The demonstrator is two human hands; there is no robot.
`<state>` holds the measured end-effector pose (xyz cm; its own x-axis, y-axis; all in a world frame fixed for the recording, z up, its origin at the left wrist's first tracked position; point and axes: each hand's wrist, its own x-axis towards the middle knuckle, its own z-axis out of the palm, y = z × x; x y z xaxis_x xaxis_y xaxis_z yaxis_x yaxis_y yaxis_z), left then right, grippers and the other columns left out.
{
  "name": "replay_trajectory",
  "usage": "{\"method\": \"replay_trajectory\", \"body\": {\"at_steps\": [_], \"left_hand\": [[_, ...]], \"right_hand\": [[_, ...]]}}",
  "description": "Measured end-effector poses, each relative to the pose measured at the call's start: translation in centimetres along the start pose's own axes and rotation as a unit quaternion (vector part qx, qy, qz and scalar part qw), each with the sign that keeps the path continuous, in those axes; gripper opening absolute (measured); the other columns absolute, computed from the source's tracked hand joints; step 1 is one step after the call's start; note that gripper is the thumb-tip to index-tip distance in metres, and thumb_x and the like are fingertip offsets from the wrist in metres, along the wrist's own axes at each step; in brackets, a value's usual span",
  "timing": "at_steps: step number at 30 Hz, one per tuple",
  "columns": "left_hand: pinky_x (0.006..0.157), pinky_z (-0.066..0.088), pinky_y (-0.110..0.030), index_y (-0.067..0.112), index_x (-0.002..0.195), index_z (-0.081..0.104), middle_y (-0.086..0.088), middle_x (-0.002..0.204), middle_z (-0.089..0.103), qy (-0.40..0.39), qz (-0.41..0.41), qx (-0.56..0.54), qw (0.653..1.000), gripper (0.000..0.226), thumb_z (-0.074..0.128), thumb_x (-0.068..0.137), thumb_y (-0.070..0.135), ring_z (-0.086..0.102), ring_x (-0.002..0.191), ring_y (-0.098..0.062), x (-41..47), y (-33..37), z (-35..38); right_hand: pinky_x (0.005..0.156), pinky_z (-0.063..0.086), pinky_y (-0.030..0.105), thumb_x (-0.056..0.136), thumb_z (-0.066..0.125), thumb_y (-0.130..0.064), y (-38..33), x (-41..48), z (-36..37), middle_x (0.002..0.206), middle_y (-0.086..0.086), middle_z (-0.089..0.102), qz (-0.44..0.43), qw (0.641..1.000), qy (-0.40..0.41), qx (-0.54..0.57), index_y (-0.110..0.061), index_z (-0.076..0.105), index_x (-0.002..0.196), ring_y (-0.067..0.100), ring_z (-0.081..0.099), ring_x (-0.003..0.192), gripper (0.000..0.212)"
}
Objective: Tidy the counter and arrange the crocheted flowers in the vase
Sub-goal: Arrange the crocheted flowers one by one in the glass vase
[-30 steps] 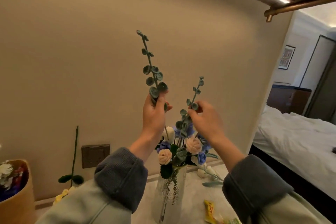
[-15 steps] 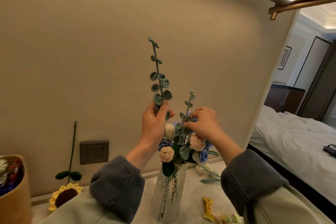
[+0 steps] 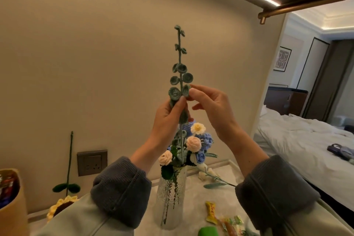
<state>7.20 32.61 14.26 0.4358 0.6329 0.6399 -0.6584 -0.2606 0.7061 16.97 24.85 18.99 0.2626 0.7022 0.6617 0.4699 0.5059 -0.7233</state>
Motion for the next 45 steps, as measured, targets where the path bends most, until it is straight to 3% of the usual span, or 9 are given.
{"method": "replay_trajectory", "body": {"at_steps": [8,14,19,22,25,30,35,39,45], "left_hand": [[0.069,0.051,-0.026,0.019,0.086,0.07,-0.001,0.08,0.07,-0.077,-0.073,0.143,0.984,0.015,0.059,0.093,0.028,0.065,0.074,-0.014,-2.5,-2.2,-0.2],[0.091,0.046,-0.031,0.031,0.111,0.06,0.005,0.119,0.052,0.134,-0.092,0.244,0.956,0.033,0.051,0.082,0.045,0.053,0.112,-0.012,-5.5,-5.3,-4.3],[0.107,0.031,-0.035,0.016,0.149,0.016,-0.008,0.15,0.023,0.221,-0.263,0.196,0.918,0.07,0.051,0.094,0.042,0.032,0.136,-0.026,-6.8,-9.1,-5.7],[0.112,0.031,-0.043,0.019,0.151,0.007,-0.009,0.151,0.03,0.199,-0.334,0.095,0.916,0.078,0.041,0.093,0.058,0.037,0.135,-0.027,-7.1,-10.8,-5.7],[0.108,0.038,-0.047,0.017,0.144,0.032,-0.009,0.137,0.049,0.189,-0.333,0.041,0.923,0.068,0.029,0.094,0.063,0.05,0.124,-0.024,-7.0,-11.9,-5.8],[0.068,0.042,-0.027,0.012,0.106,0.054,-0.011,0.103,0.055,0.238,-0.351,0.052,0.904,0.032,0.027,0.099,0.028,0.05,0.087,-0.015,-6.9,-12.8,-6.4],[0.099,0.044,-0.035,0.011,0.138,0.039,-0.011,0.13,0.054,0.117,-0.345,0.165,0.916,0.041,0.048,0.099,0.013,0.052,0.117,-0.023,-7.5,-13.4,-7.7],[0.092,0.043,-0.021,0.004,0.139,0.032,-0.015,0.135,0.048,-0.019,-0.307,0.216,0.927,0.072,0.066,0.079,-0.014,0.048,0.122,-0.022,-7.7,-13.6,-7.4],[0.083,0.038,-0.018,0.019,0.115,0.048,0.002,0.113,0.057,-0.014,-0.245,0.309,0.919,0.068,0.086,0.062,0.001,0.051,0.106,-0.012,-8.0,-14.9,-7.8]], "right_hand": [[0.057,0.049,0.018,0.09,0.066,-0.02,2.2,-2.8,-0.3,0.073,-0.007,0.074,0.075,0.994,0.056,-0.059,-0.02,0.074,0.084,0.002,0.066,0.064,0.011],[0.051,0.056,0.026,0.089,0.067,-0.025,5.6,-6.5,0.3,0.073,0.002,0.073,0.109,0.986,0.115,-0.052,-0.019,0.072,0.078,0.017,0.071,0.068,0.014],[0.071,0.059,0.048,0.089,0.066,-0.03,8.0,-8.5,2.0,0.08,0.003,0.073,0.154,0.977,0.113,-0.097,-0.02,0.069,0.084,0.02,0.071,0.08,0.011],[0.073,0.055,0.059,0.091,0.057,-0.032,9.2,-9.4,2.6,0.084,0.007,0.069,0.177,0.971,0.129,-0.098,-0.017,0.061,0.086,0.028,0.069,0.082,0.016],[0.073,0.055,0.055,0.095,0.049,-0.03,10.6,-10.4,2.5,0.083,0.0,0.07,0.193,0.959,0.157,-0.138,-0.026,0.056,0.088,0.021,0.07,0.078,0.011],[0.082,0.051,0.044,0.101,0.044,-0.029,12.0,-12.0,3.2,0.094,-0.008,0.066,0.204,0.953,0.183,-0.13,-0.031,0.053,0.097,0.012,0.063,0.089,0.01],[0.081,0.045,0.027,0.102,0.043,-0.026,12.4,-11.9,3.3,0.106,-0.013,0.062,0.217,0.955,0.187,-0.074,-0.028,0.054,0.112,0.002,0.057,0.099,0.015],[0.073,0.044,0.023,0.102,0.045,-0.023,12.4,-11.5,3.0,0.1,-0.012,0.062,0.221,0.954,0.192,-0.068,-0.032,0.053,0.098,0.001,0.057,0.094,0.012],[0.082,0.05,0.033,0.101,0.047,-0.023,12.4,-11.0,2.3,0.102,-0.007,0.065,0.244,0.949,0.191,-0.048,-0.031,0.058,0.1,0.01,0.06,0.096,0.013]]}}
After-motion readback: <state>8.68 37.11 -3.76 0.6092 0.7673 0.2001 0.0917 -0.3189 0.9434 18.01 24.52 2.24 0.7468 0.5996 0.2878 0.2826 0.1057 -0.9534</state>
